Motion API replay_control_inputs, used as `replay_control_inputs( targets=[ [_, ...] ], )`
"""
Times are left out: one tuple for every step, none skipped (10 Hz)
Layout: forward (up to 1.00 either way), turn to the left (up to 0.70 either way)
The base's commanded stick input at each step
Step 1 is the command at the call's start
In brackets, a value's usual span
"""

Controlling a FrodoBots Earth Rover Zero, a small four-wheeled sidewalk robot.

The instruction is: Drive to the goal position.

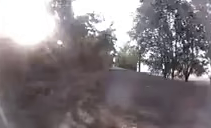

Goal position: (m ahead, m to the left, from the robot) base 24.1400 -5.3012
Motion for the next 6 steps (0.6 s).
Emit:
replay_control_inputs(
  targets=[
    [0.70,0.00],
    [0.70,0.00],
    [0.70,0.00],
    [0.70,0.00],
    [0.70,0.00],
    [0.70,0.00]
  ],
)
